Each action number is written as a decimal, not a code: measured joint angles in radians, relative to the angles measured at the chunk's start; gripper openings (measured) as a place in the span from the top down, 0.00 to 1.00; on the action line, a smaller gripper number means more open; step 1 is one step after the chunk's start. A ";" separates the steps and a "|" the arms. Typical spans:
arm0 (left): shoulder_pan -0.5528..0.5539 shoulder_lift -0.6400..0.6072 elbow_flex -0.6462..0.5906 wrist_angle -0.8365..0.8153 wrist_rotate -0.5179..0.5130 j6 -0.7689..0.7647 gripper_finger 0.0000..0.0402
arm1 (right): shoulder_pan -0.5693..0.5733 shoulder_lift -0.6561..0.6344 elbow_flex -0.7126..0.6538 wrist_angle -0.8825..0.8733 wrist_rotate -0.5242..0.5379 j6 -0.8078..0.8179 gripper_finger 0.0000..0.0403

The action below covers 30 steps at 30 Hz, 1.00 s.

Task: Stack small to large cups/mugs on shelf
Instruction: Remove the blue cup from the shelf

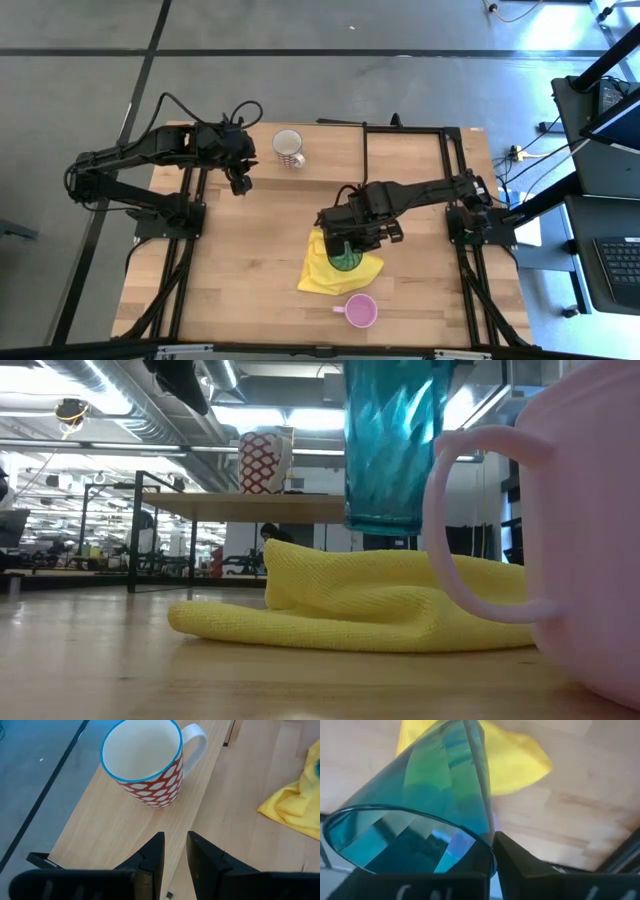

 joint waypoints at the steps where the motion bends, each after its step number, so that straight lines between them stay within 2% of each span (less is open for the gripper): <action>1: 0.000 0.000 0.000 -0.001 0.000 0.000 0.81 | 0.008 0.000 0.000 0.000 -0.014 -0.003 0.96; 7: 0.000 0.000 0.000 -0.002 0.000 0.005 0.81 | 0.071 0.000 0.000 0.000 0.000 -0.005 0.96; 16: 0.000 0.000 0.000 -0.002 0.000 0.013 0.81 | 0.088 0.000 0.000 0.000 0.206 0.046 0.97; 25: 0.000 0.000 0.000 -0.002 0.013 0.008 0.81 | 0.028 -0.011 0.000 0.000 0.253 -0.024 0.97; 30: 0.000 0.000 0.000 -0.004 0.013 0.004 0.81 | 0.036 -0.043 0.001 0.000 0.386 -0.019 0.97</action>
